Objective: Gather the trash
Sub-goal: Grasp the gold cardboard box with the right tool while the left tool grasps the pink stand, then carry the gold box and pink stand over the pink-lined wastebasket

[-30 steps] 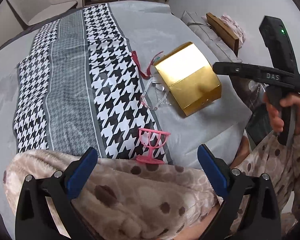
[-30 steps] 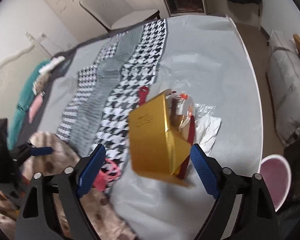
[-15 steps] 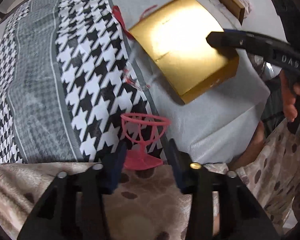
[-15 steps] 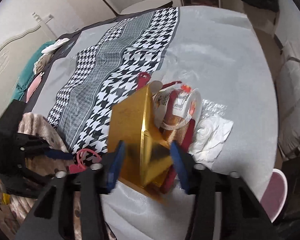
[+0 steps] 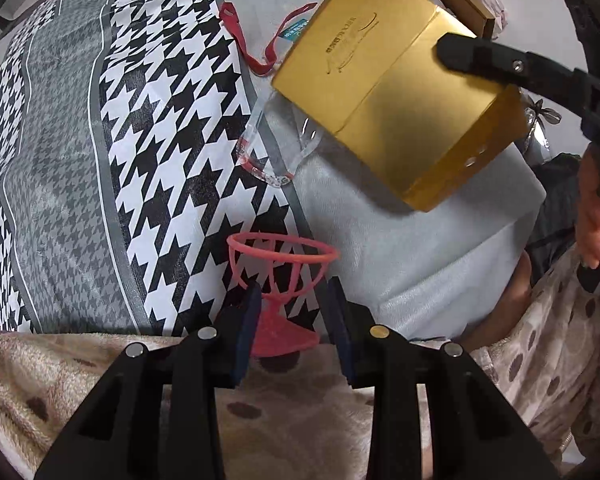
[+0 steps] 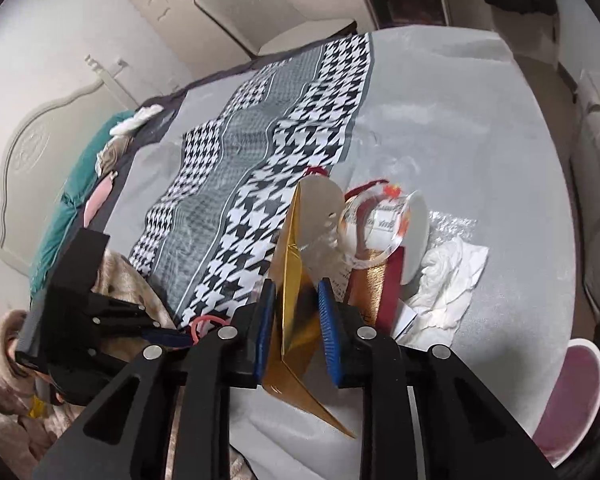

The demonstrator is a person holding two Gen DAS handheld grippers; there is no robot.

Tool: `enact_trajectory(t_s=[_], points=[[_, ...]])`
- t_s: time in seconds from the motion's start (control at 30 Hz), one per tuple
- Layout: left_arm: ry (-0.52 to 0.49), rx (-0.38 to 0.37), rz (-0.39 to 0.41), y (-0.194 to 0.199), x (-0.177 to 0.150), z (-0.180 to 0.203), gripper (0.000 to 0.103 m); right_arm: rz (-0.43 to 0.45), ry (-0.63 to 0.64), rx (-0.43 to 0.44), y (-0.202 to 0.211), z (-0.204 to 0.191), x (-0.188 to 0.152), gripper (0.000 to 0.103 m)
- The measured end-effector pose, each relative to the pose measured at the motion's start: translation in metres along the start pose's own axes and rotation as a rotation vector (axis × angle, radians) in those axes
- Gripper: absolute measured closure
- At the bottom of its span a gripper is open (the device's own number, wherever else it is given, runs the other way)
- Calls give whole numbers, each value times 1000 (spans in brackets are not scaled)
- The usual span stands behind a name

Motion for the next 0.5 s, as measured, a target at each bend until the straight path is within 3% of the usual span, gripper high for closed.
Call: enact_trajectory(t_s=[0.03,0.1,0.33,0.5], points=[[1,18,4,-1,3,0,74,3,-8,13,1,2,0,84],[2,33,9,-5,9,0,98,7,-14,35,1,2,1,85],[1,-2,44,0,15,8,100,38,-21,85,10,1,-3,88],[2,-29,110,34,5,10,100,81,-35,131,35,4,-6,89]])
Point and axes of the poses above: each gripper's, at about its wrist camera, not at the fingertips, and y roughly against the way its jaws point, z to its right, x to its top, the point moved 2 cm from there along -y, roughly the way its jaws point, and after that the axes turned 15 degrees about -z, right-handed, at the moved point
